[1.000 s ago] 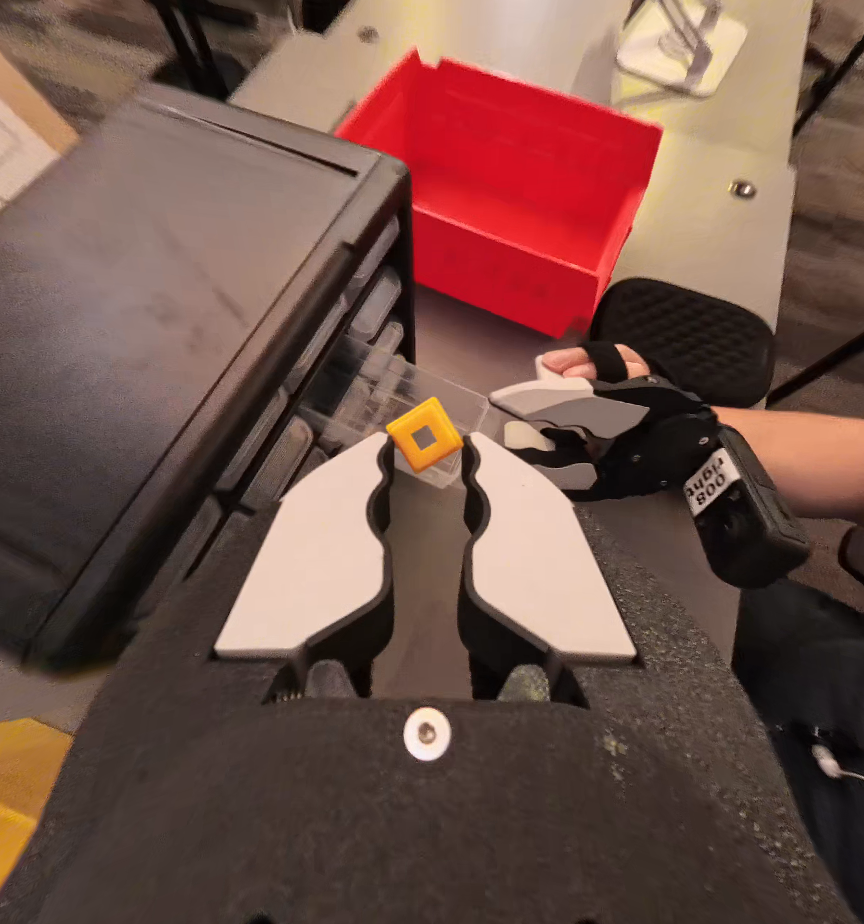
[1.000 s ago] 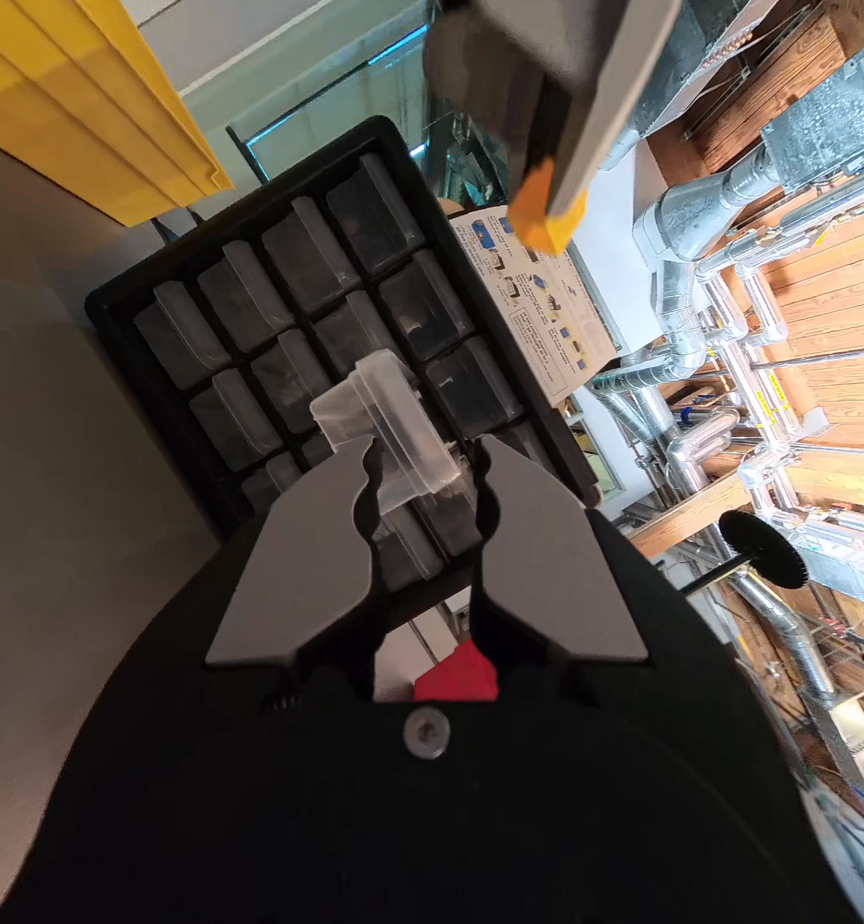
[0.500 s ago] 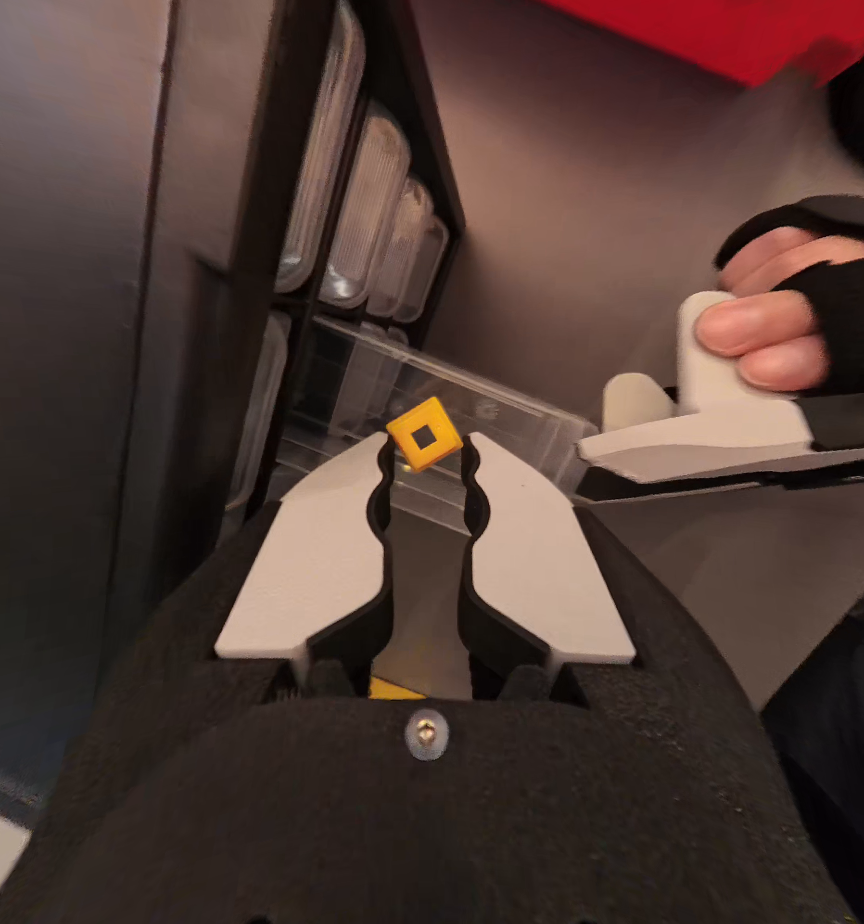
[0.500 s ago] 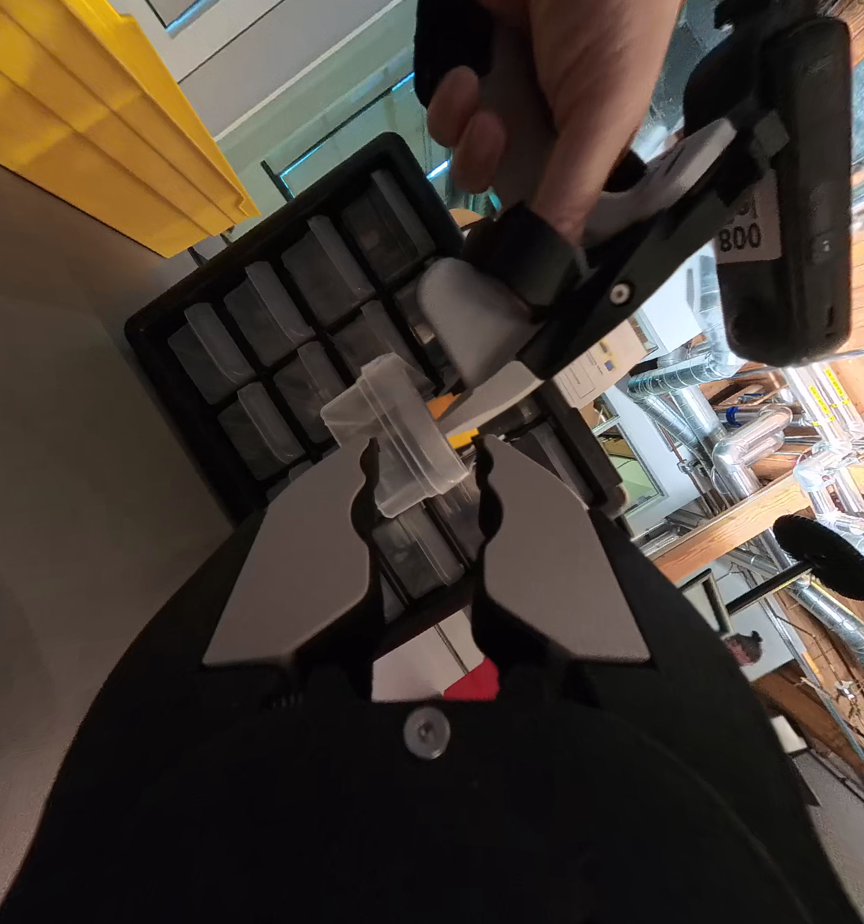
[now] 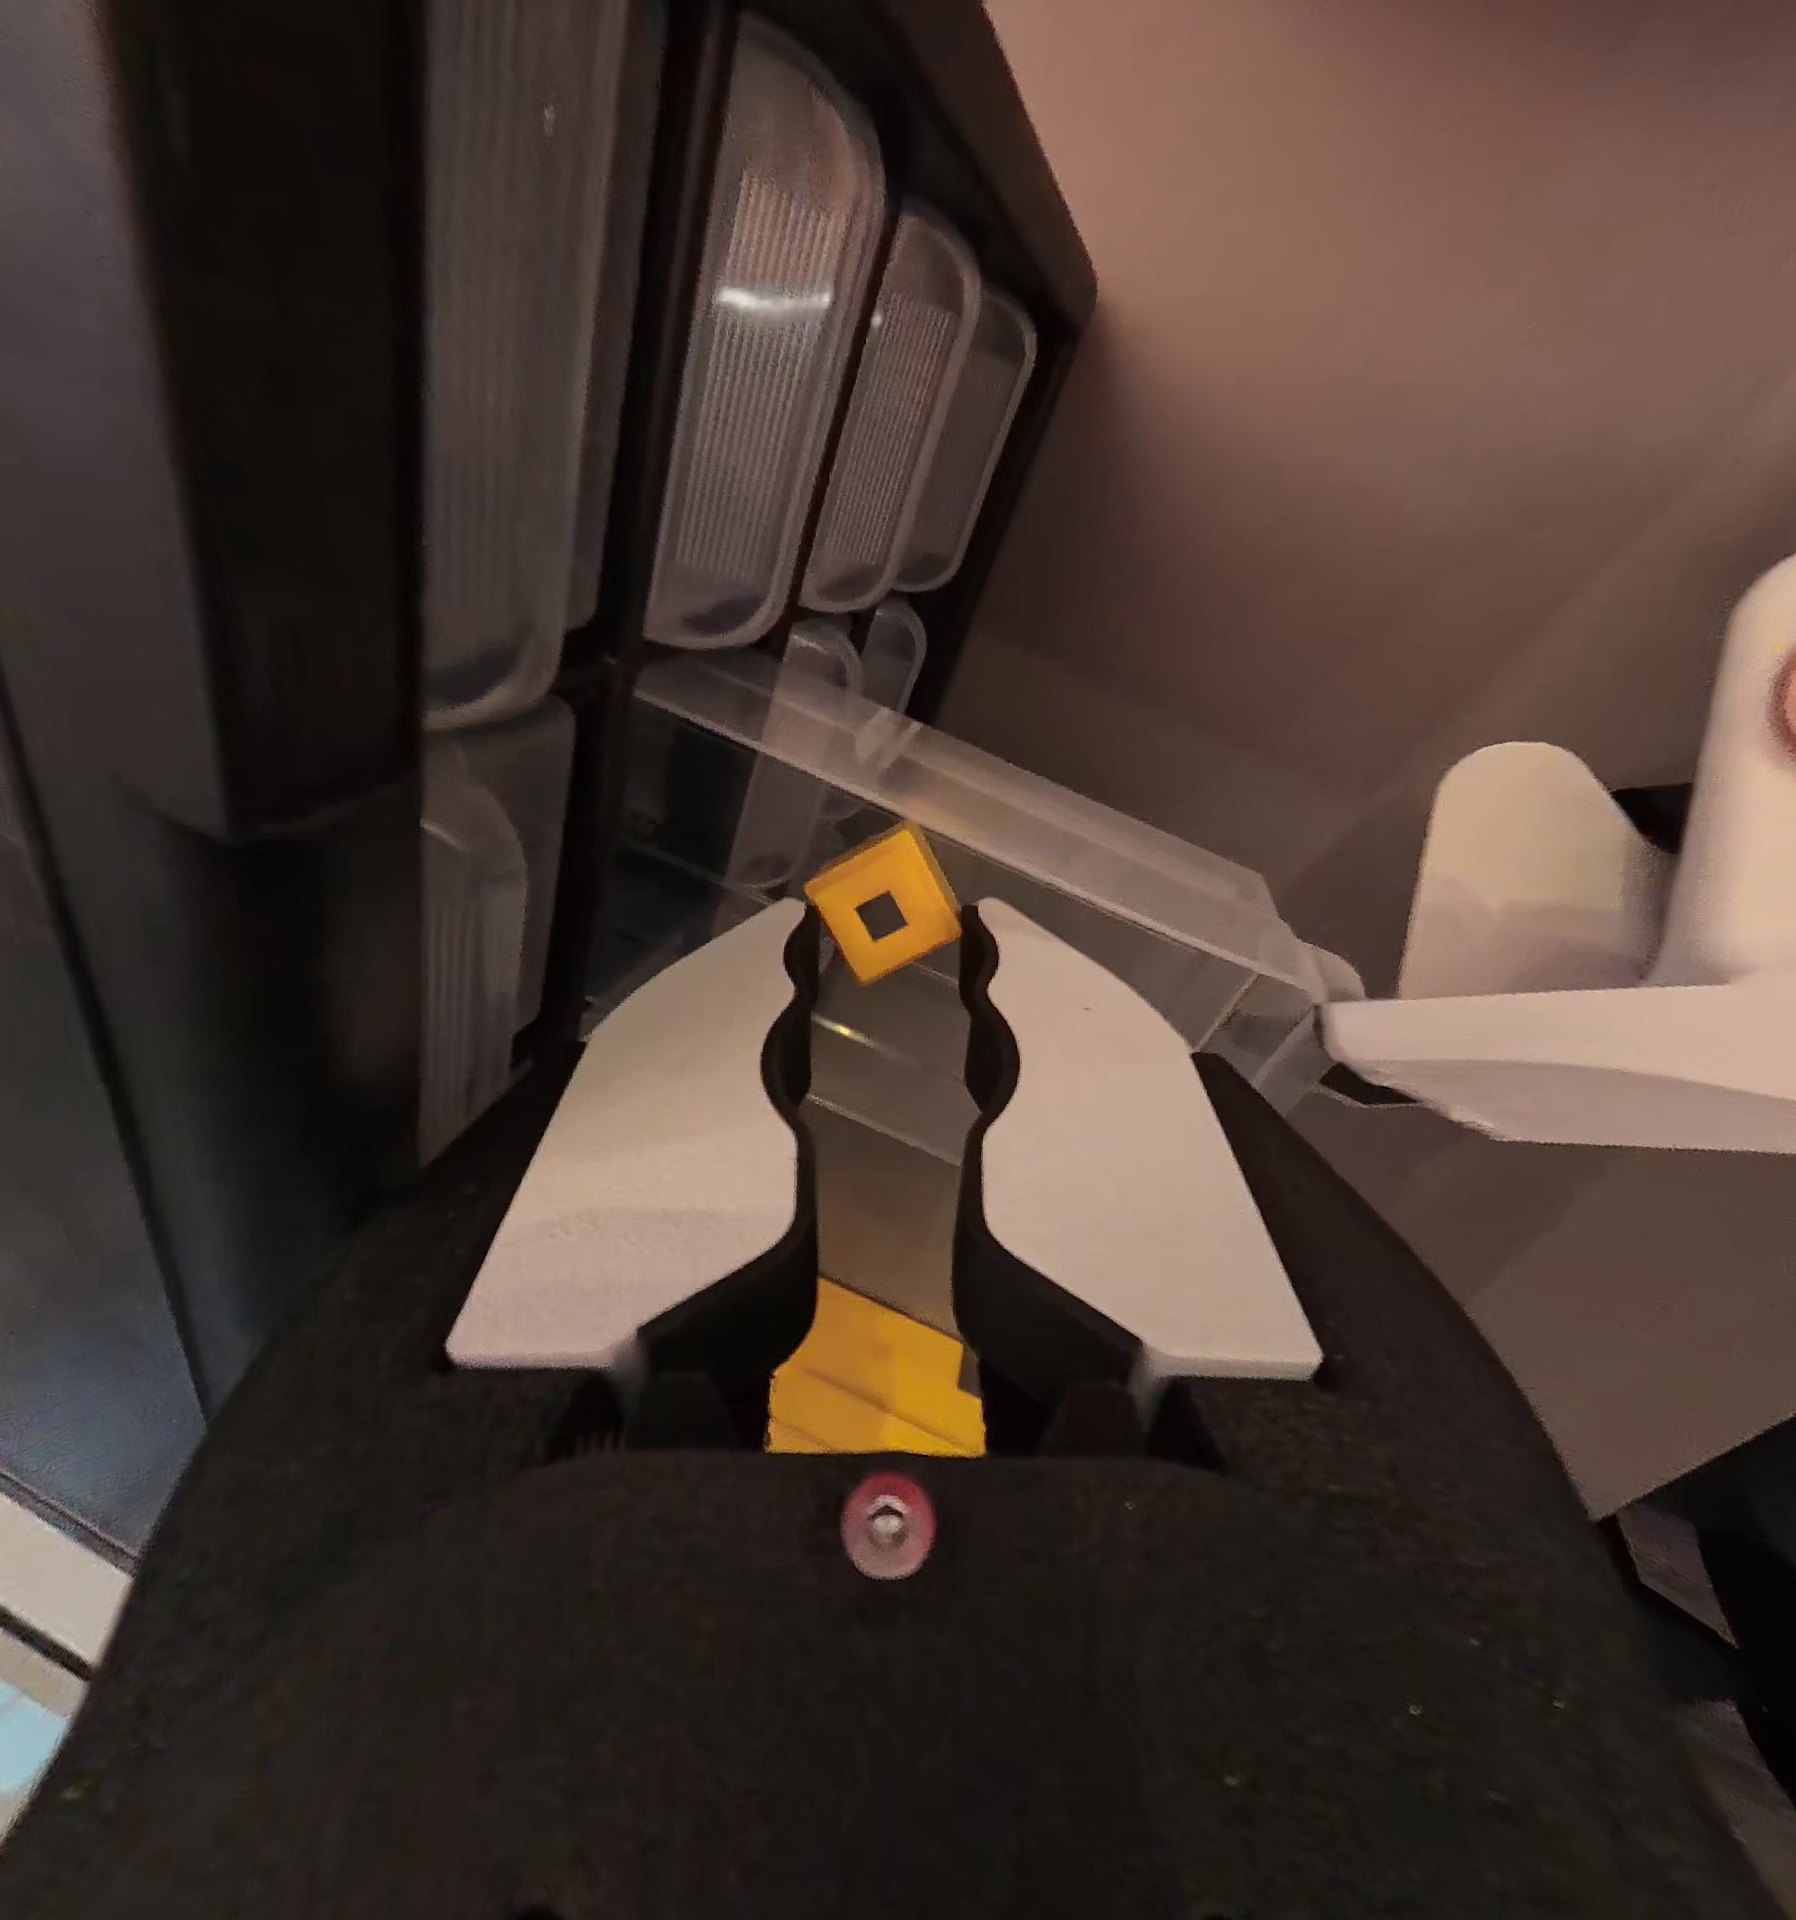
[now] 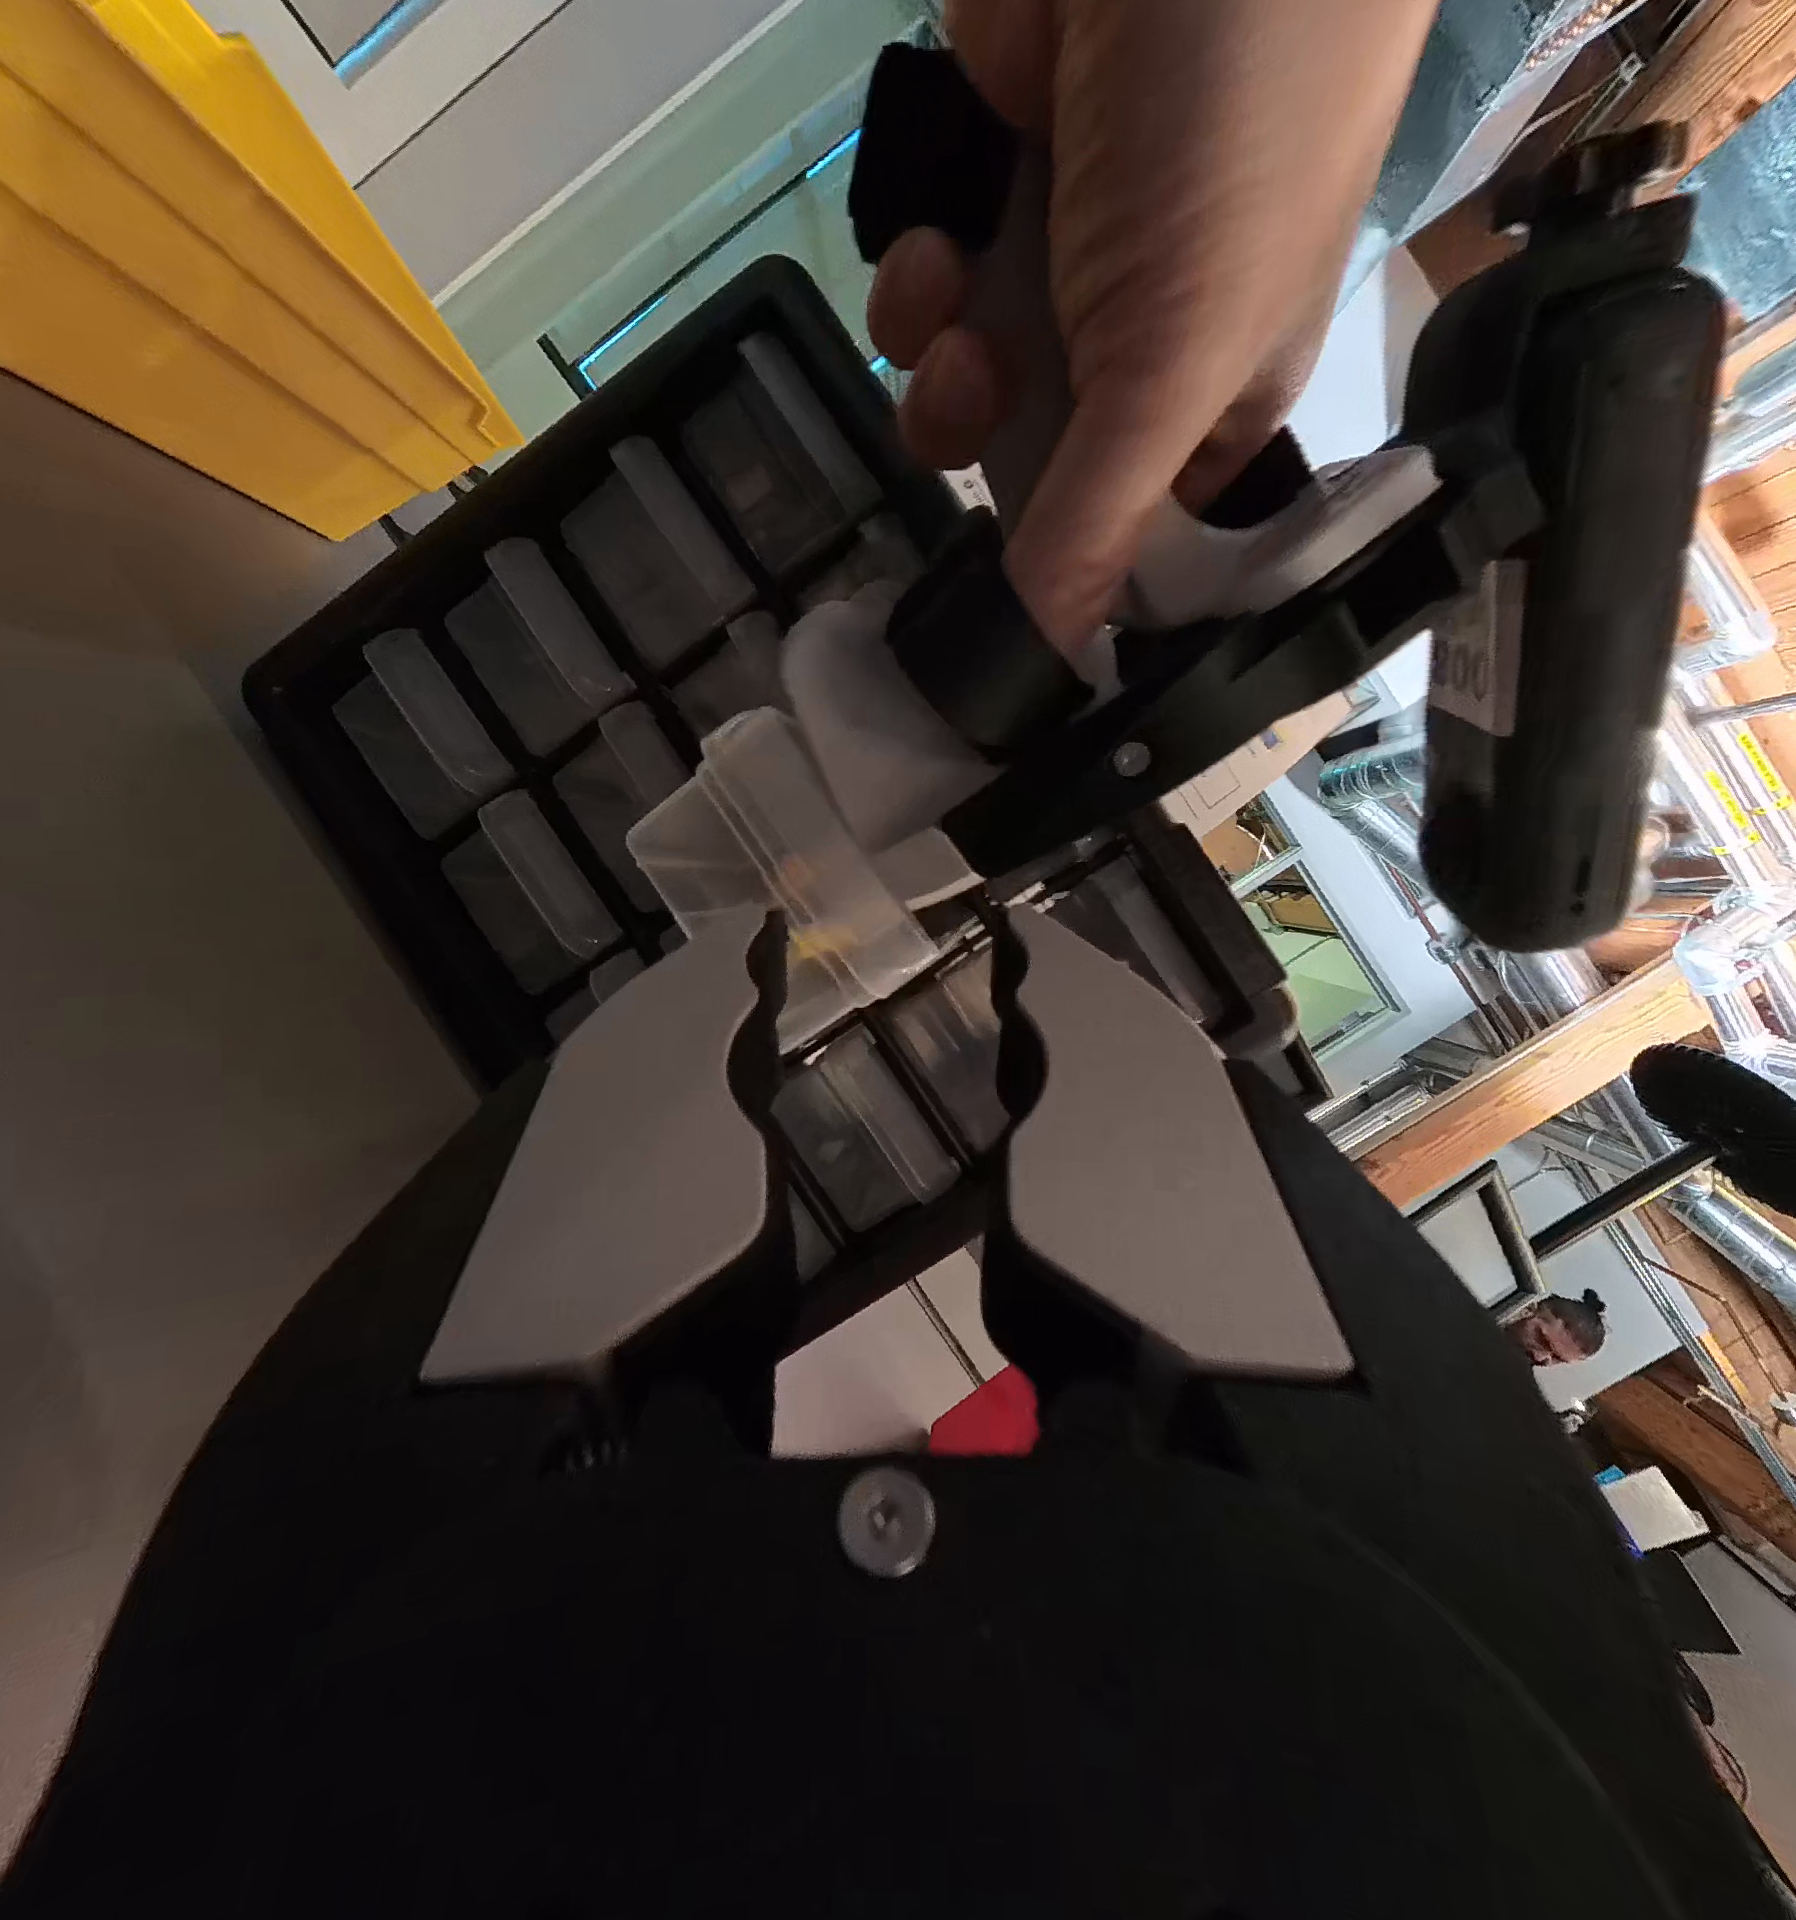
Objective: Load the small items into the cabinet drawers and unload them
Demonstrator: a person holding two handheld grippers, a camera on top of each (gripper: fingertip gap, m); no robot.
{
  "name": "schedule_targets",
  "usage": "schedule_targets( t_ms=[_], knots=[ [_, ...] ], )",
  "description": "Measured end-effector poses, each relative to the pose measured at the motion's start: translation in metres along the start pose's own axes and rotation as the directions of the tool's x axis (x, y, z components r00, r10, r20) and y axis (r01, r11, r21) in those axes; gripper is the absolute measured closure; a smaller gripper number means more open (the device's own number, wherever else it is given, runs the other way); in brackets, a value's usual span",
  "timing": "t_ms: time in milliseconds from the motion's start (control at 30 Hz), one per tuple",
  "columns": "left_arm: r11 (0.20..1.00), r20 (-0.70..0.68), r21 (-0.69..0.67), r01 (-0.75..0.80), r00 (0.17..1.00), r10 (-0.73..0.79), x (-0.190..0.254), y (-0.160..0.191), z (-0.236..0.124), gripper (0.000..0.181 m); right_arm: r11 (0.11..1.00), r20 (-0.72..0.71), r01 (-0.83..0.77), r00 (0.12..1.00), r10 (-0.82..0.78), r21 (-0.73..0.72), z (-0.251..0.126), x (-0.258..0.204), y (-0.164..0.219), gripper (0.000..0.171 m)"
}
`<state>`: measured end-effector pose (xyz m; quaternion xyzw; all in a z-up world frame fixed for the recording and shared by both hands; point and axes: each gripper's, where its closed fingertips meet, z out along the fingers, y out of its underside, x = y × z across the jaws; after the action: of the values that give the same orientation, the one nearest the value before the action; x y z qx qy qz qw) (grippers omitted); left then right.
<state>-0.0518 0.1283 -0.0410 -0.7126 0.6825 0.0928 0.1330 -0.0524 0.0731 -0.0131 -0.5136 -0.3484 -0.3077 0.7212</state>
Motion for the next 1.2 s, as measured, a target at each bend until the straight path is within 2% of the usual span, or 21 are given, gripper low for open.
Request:
schedule_targets(
  t_ms=[267, 400, 533, 700, 933, 1067, 1200],
  knots=[
    [0.999, 0.010, 0.045, 0.024, 1.000, -0.025, -0.003, -0.003, -0.004, 0.152, 1.000, 0.024, 0.001, 1.000, -0.001, -0.005, 0.001, -0.005, 0.001, 0.132],
    [0.986, 0.007, 0.157, 0.051, 0.999, -0.052, -0.004, -0.006, -0.022, 0.153, 1.000, 0.035, 0.001, 0.999, 0.000, -0.007, 0.001, -0.008, 0.002, 0.132],
    [0.911, -0.017, 0.393, 0.129, 0.991, -0.133, -0.004, 0.000, -0.064, 0.157, 1.000, 0.022, -0.006, 1.000, 0.006, 0.001, 0.001, -0.006, 0.001, 0.138],
    [0.760, -0.070, 0.624, 0.183, 0.981, -0.179, 0.003, 0.039, -0.108, 0.157, 0.999, 0.012, -0.030, 0.999, 0.030, 0.026, -0.002, -0.004, -0.002, 0.147],
    [0.646, -0.068, 0.734, 0.209, 0.969, -0.236, -0.006, 0.092, -0.131, 0.161, 1.000, -0.007, 0.015, 1.000, -0.015, 0.022, -0.001, -0.004, -0.003, 0.148],
    [0.644, -0.040, 0.745, 0.173, 0.976, -0.216, -0.010, 0.101, -0.133, 0.163, 0.998, -0.028, 0.054, 0.998, -0.053, 0.025, -0.002, -0.005, -0.007, 0.148],
    [0.614, -0.109, 0.773, 0.161, 0.987, -0.120, 0.005, 0.093, -0.135, 0.168, 0.996, -0.023, 0.083, 0.996, -0.082, 0.038, -0.005, -0.009, -0.013, 0.148]
  ],
)
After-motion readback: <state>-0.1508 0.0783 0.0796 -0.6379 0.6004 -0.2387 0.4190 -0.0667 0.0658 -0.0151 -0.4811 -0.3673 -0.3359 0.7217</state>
